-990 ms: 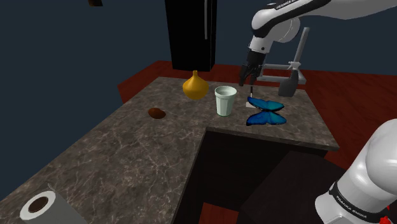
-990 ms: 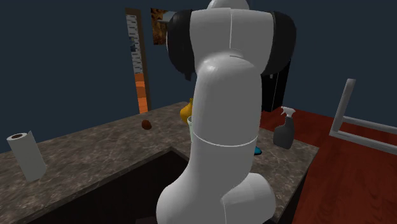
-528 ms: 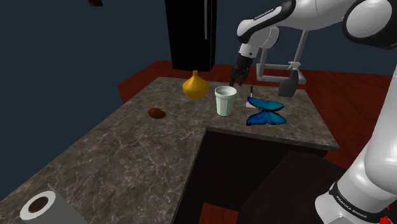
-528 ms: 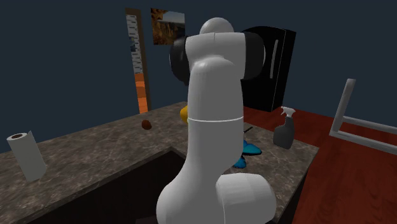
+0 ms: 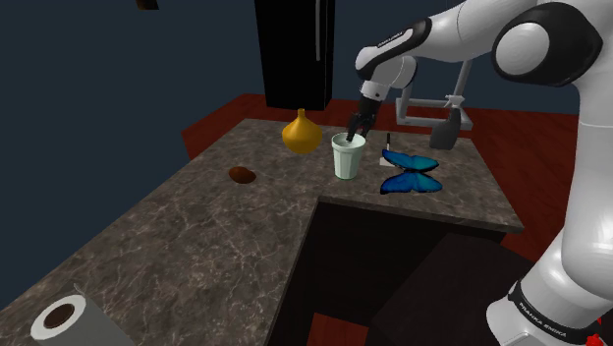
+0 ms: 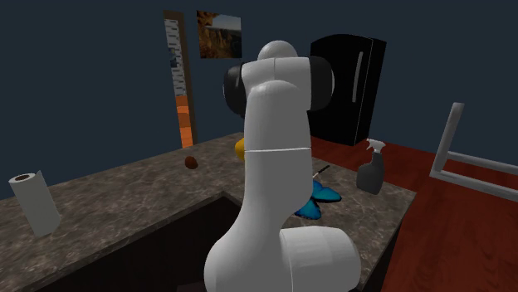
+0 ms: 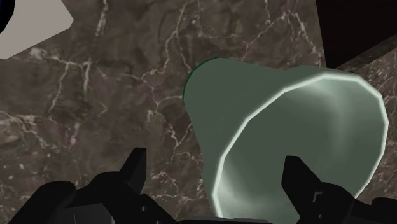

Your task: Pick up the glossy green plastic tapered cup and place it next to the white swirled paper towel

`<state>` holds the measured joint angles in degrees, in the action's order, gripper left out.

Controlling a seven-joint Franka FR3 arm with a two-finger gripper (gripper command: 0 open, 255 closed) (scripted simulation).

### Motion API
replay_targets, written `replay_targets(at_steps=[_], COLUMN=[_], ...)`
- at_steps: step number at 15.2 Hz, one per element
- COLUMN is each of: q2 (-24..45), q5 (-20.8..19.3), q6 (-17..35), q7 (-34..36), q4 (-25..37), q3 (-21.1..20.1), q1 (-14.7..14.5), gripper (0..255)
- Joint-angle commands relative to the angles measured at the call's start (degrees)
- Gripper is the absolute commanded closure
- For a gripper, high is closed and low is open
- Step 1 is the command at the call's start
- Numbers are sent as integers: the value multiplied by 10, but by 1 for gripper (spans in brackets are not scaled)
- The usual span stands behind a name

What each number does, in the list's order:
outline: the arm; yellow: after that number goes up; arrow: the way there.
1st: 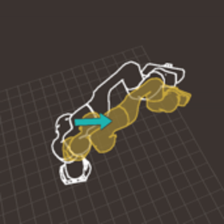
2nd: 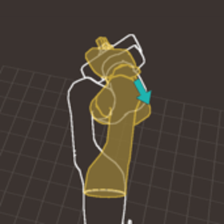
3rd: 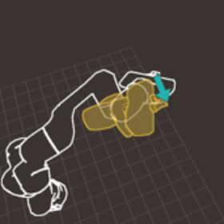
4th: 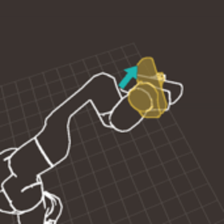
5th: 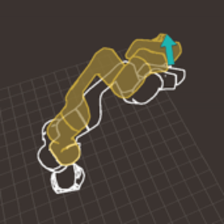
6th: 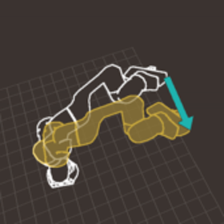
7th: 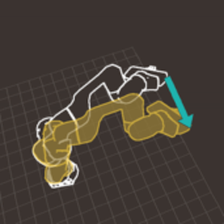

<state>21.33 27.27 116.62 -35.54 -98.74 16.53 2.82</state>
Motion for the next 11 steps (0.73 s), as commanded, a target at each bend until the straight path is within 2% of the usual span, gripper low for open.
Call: replay_targets(at_steps=[1, 9, 10, 11], q2=[6, 8, 8, 8], q5=[4, 5, 5, 5], q6=[12, 16, 16, 16], q7=[-4, -4, -4, -4], q4=[-6, -8, -8, -8], q3=[-2, -3, -3, -3], q1=[-1, -1, -1, -1], gripper=[0, 0, 255, 255])
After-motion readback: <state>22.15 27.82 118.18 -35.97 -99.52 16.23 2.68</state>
